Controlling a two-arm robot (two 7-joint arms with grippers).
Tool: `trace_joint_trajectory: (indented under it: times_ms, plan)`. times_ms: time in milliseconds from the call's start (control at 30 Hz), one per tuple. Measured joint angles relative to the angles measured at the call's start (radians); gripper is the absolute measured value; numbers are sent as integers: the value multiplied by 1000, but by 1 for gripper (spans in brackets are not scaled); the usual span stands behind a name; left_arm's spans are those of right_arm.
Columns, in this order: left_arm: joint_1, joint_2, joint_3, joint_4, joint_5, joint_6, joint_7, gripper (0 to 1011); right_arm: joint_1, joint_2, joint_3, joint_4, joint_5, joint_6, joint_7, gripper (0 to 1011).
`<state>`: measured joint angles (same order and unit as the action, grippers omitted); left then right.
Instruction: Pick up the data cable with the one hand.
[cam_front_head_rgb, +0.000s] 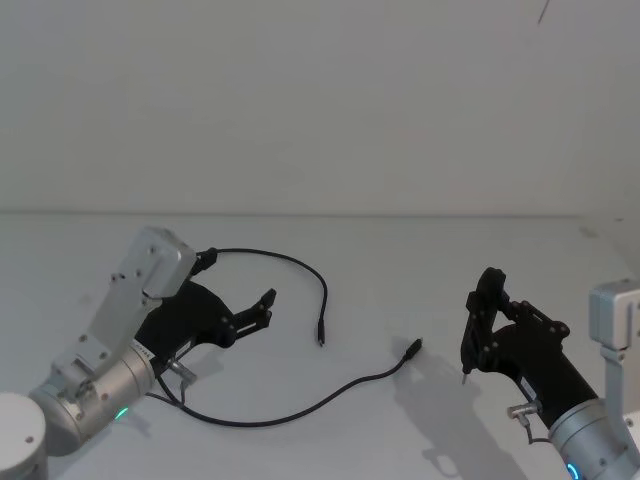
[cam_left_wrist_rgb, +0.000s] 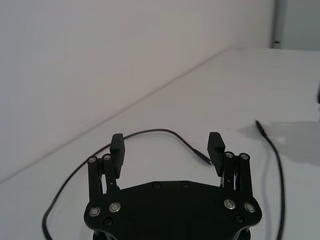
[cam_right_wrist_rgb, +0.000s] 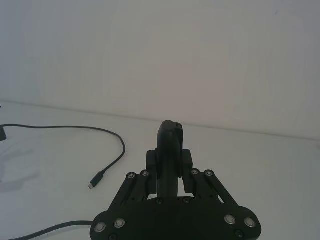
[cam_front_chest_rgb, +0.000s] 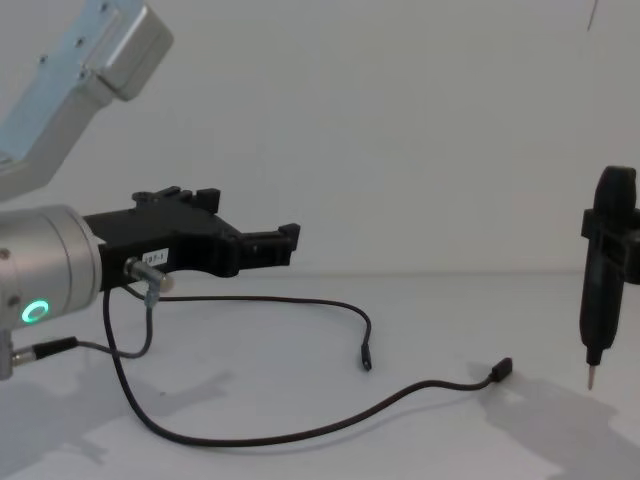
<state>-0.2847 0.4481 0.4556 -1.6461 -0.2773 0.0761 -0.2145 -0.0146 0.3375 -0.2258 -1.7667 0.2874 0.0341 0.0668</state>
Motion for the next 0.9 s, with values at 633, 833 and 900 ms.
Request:
trace_joint_trajectory:
  times_ms: [633, 833, 900]
  plan:
    - [-122, 69, 28, -10, -145, 224, -274, 1001, 0, 0, 0, 0, 0, 0, 0, 279]
    - [-173, 71, 56, 2, -171, 324, -326, 1001, 0, 0, 0, 0, 0, 0, 0, 279]
    - [-195, 70, 71, 9, -178, 365, -343, 1001, 0, 0, 0, 0, 0, 0, 0, 279]
